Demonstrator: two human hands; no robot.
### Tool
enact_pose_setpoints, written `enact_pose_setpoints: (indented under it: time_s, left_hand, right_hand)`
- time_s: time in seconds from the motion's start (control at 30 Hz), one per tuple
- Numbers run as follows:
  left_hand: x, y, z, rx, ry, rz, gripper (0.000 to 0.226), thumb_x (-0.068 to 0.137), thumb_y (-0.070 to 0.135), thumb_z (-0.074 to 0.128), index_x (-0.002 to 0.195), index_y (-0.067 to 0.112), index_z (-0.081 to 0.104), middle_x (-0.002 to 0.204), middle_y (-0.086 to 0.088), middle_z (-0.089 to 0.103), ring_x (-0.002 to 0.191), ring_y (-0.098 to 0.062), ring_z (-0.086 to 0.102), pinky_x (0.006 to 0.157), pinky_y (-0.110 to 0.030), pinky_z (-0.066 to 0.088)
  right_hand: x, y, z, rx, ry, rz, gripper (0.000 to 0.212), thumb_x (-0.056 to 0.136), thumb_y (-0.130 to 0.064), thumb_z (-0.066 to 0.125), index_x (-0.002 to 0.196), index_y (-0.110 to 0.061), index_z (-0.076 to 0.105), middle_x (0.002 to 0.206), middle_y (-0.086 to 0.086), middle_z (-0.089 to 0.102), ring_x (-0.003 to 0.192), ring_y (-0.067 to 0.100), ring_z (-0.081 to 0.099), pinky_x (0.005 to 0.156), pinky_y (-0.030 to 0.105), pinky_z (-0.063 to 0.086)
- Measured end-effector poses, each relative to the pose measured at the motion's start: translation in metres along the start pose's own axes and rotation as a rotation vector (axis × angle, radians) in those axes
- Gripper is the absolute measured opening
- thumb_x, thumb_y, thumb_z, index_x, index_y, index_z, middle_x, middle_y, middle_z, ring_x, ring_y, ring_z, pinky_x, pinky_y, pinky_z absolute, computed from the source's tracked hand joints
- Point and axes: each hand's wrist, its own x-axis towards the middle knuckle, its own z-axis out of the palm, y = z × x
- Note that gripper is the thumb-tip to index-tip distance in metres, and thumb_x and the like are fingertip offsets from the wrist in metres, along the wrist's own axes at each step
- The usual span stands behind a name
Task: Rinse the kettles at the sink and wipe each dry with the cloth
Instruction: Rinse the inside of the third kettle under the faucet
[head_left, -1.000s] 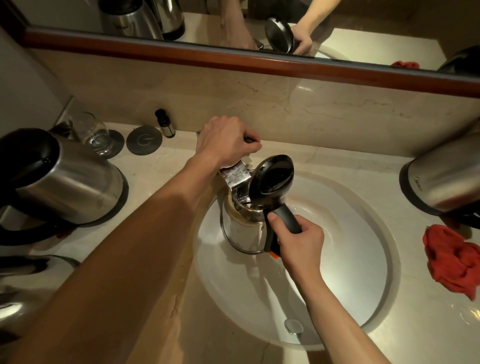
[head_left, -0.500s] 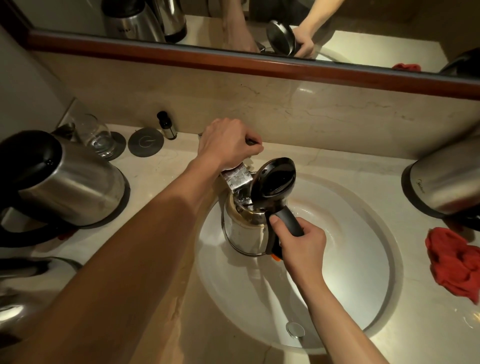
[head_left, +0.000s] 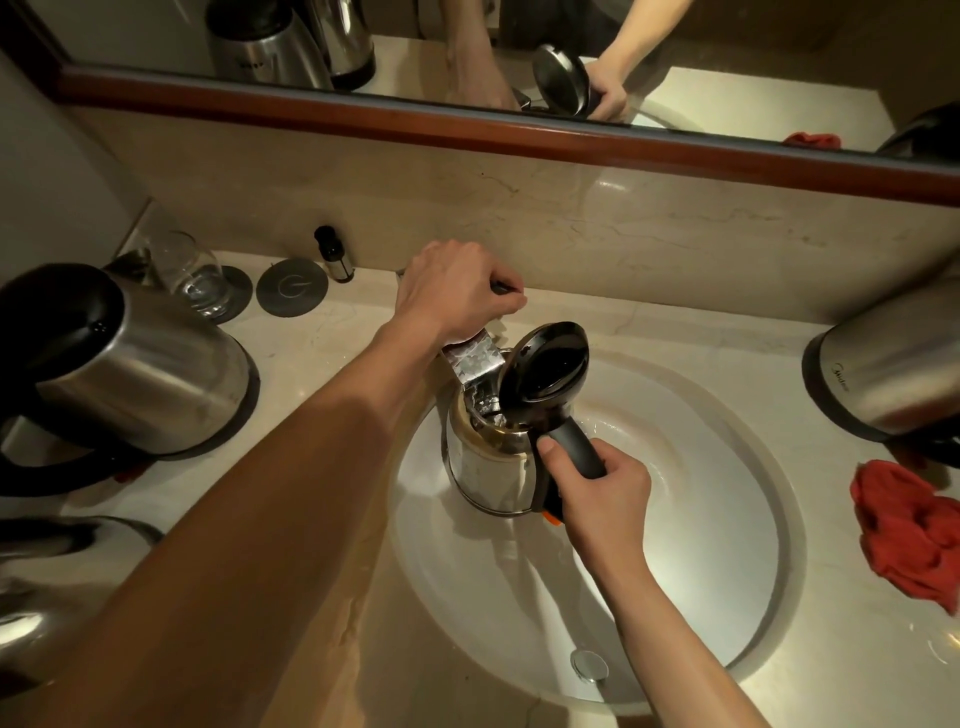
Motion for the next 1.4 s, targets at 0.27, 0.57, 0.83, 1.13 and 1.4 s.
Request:
enact_pose_setpoints:
  time_s: [0.27, 0.57, 0.83, 1.13, 1.4]
  left_hand:
    - [-0.0001, -0.0001, 0.0015, -0.002, -0.002, -0.006, 0.02, 0.089, 0.052, 0.062, 0.098, 0.041, 0.077, 0.098, 0.018, 0.075, 0.094, -0.013, 0.066, 0.075, -0.028, 0.044]
    - [-0.0002, 0.0006, 0.0007, 0.006, -0.007, -0.011, 0.02, 0.089, 0.052, 0.061, 0.098, 0.043, 0.076, 0.099, 0.019, 0.075, 0.095, -0.015, 0.066, 0.076, -0.029, 0.043]
    - [-0.0003, 0.0003, 0.0001, -0.002, -0.022, -0.025, 0.02, 0.087, 0.053, 0.061, 0.096, 0.043, 0.076, 0.098, 0.018, 0.075, 0.093, -0.016, 0.066, 0.083, -0.034, 0.052]
    - [-0.0003, 0.0002, 0.0, -0.013, -0.011, -0.014, 0.018, 0.088, 0.05, 0.062, 0.094, 0.042, 0.077, 0.095, 0.018, 0.075, 0.091, -0.014, 0.066, 0.08, -0.029, 0.047]
    - [-0.0004, 0.0012, -0.0005, -0.012, -0.006, -0.02, 0.017, 0.088, 0.051, 0.063, 0.094, 0.042, 0.076, 0.095, 0.017, 0.075, 0.091, -0.014, 0.066, 0.075, -0.029, 0.043]
  right_hand:
    - [0.0014, 0.003, -0.0011, -0.017, -0.023, -0.009, 0.053, 0.062, -0.058, 0.073, 0.051, -0.014, 0.046, 0.051, -0.001, 0.037, 0.054, 0.018, 0.036, 0.056, 0.034, 0.033]
    - [0.0027, 0.0073, -0.003, 0.002, -0.036, 0.008, 0.052, 0.066, -0.056, 0.075, 0.05, -0.018, 0.044, 0.051, -0.001, 0.035, 0.054, 0.018, 0.036, 0.055, 0.036, 0.034]
    - [0.0041, 0.0037, -0.0029, 0.014, -0.047, 0.035, 0.042, 0.066, -0.055, 0.077, 0.047, -0.026, 0.055, 0.048, -0.002, 0.042, 0.052, 0.022, 0.043, 0.051, 0.049, 0.044]
    - [0.0026, -0.001, -0.0028, -0.011, -0.038, -0.004, 0.044, 0.068, -0.052, 0.077, 0.045, -0.026, 0.05, 0.048, -0.004, 0.038, 0.05, 0.019, 0.038, 0.05, 0.04, 0.035]
    - [0.0043, -0.0006, -0.0019, 0.001, -0.044, 0.015, 0.044, 0.067, -0.052, 0.077, 0.046, -0.024, 0.052, 0.049, 0.004, 0.042, 0.051, 0.021, 0.043, 0.05, 0.045, 0.039]
